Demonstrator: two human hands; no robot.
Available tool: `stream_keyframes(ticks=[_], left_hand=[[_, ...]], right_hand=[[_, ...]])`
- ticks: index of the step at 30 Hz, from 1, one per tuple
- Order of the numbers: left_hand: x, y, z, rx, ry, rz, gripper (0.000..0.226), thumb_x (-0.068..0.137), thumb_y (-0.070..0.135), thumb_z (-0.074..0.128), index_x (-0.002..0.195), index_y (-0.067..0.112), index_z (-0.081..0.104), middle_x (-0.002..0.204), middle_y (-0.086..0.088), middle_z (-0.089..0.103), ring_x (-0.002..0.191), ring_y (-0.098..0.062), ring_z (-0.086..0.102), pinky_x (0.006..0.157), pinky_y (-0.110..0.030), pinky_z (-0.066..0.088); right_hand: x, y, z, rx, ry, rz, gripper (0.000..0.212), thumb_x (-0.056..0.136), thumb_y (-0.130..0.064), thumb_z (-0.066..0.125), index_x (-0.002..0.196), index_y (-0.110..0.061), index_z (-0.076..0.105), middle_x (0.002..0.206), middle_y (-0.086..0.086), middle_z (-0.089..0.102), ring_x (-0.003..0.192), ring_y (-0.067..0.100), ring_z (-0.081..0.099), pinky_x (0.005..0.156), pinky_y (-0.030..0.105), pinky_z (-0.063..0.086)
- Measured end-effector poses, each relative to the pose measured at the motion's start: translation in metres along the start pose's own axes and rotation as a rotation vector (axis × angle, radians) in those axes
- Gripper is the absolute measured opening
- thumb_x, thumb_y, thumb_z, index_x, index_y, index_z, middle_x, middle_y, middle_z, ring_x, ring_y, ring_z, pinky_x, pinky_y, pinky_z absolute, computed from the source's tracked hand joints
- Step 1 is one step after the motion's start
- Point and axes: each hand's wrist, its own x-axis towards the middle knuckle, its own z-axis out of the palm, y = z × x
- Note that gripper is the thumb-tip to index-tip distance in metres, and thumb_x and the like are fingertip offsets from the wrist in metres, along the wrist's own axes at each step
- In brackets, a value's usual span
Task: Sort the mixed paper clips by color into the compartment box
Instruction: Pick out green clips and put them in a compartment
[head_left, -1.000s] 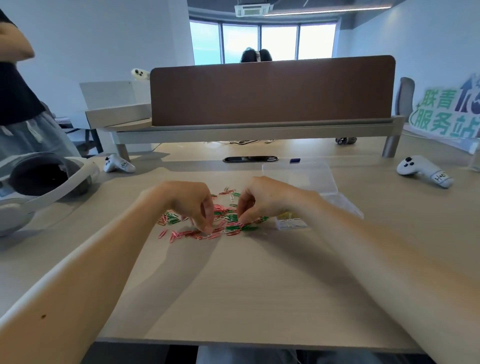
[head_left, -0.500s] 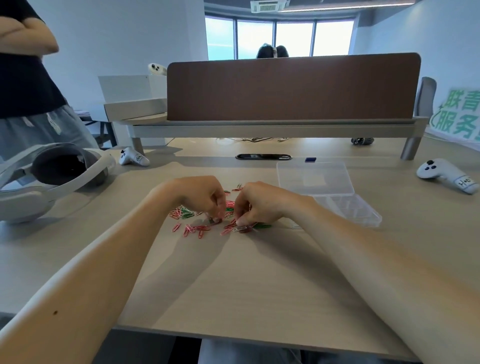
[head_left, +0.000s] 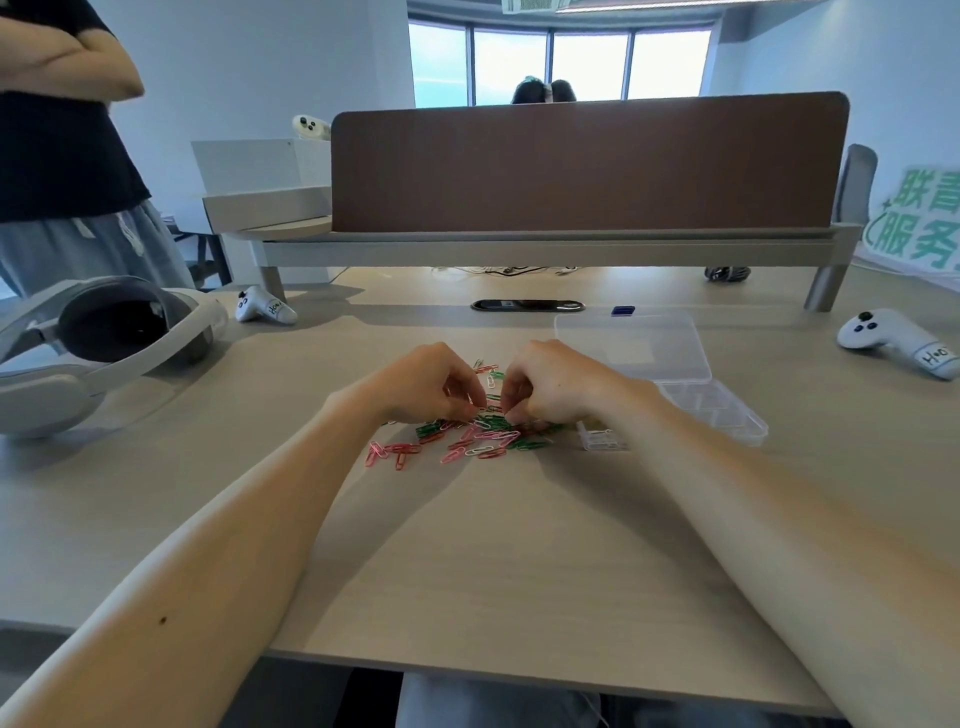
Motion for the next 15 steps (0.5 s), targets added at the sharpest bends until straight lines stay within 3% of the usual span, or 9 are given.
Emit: stream_keyframes(ticks=[5,9,15], left_hand=[[0.0029,-0.0004,0.0046,0.079,-0.027,0.007,0.017,0.082,0.019,0.074,0.098,0.020,0.076,0.088,0.007,0.072,0.073,0.000,0.060,0.076,-0.019,0.051],[0.0025,-0.0004,0.0051,0.103,-0.050,-0.008,0.012,0.082,0.019,0.074,0.094,0.018,0.075,0.080,0.009,0.067,0.070,0.001,0.057,0.065,-0.011,0.043],[0.0014,0.0017,0.0075,0.157,-0.094,-0.007,0.004,0.086,0.016,0.067,0.087,0.018,0.070,0.081,0.009,0.062,0.074,-0.008,0.055,0.064,-0.018,0.041]], right_hand=[[-0.0009,0.0029,-0.0002,0.000,-0.009,-0.008,0.007,0.077,-0.023,0.079,0.082,-0.024,0.075,0.075,-0.012,0.063,0.077,0.008,0.060,0.065,0.022,0.044],[-0.0034,0.0000,0.0017,-0.008,-0.082,-0.034,0.009,0.078,-0.029,0.079,0.084,-0.024,0.076,0.078,-0.012,0.065,0.081,0.007,0.059,0.067,0.022,0.044],[-0.0056,-0.0026,0.0035,-0.043,-0.101,-0.016,0.007,0.083,-0.023,0.075,0.089,-0.019,0.075,0.085,-0.005,0.068,0.083,0.012,0.060,0.070,0.025,0.047]])
